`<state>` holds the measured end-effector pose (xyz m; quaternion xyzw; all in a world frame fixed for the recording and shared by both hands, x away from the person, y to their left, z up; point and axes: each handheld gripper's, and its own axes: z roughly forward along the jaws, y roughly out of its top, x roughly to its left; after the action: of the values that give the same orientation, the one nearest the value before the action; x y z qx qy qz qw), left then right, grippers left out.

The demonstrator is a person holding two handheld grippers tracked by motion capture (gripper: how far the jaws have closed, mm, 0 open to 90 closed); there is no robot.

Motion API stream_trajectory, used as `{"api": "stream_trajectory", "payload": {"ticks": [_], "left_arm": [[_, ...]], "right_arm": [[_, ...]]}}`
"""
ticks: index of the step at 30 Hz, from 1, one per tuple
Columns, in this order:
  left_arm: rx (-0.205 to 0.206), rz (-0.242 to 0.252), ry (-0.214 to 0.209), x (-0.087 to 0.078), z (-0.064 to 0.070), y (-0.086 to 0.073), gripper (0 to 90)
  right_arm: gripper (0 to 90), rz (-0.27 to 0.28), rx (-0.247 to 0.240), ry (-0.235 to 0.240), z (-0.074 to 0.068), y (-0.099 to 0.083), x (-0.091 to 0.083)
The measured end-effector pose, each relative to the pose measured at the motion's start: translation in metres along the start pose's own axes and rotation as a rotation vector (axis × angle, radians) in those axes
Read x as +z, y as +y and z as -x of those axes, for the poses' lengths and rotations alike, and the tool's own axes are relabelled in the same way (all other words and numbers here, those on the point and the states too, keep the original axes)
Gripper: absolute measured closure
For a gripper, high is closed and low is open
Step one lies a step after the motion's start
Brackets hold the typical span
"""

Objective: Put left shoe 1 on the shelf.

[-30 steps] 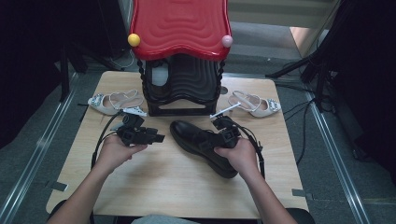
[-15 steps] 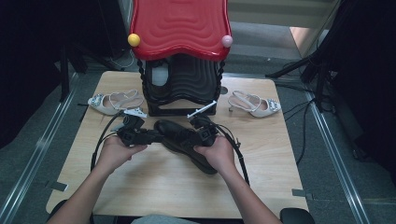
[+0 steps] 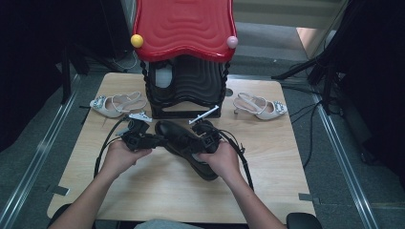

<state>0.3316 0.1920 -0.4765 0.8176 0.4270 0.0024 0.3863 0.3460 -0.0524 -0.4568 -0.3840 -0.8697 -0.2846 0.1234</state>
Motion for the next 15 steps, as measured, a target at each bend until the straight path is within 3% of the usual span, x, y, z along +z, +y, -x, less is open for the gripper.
{"api": "stream_trajectory", "payload": {"ticks": [5, 8, 15], "left_arm": [[-0.02, 0.002, -0.006, 0.001, -0.001, -0.001, 71.8], [-0.011, 0.0, 0.003, 0.003, -0.001, -0.002, 75.6], [-0.01, 0.004, 0.003, 0.013, -0.001, -0.002, 81.0]], "right_arm": [[70.6, 0.024, -0.003, 0.004, 0.003, -0.005, -0.025], [73.4, 0.049, -0.002, -0.01, 0.008, -0.009, -0.041], [85.0, 0.113, 0.049, -0.034, 0.036, -0.018, -0.063]]}}
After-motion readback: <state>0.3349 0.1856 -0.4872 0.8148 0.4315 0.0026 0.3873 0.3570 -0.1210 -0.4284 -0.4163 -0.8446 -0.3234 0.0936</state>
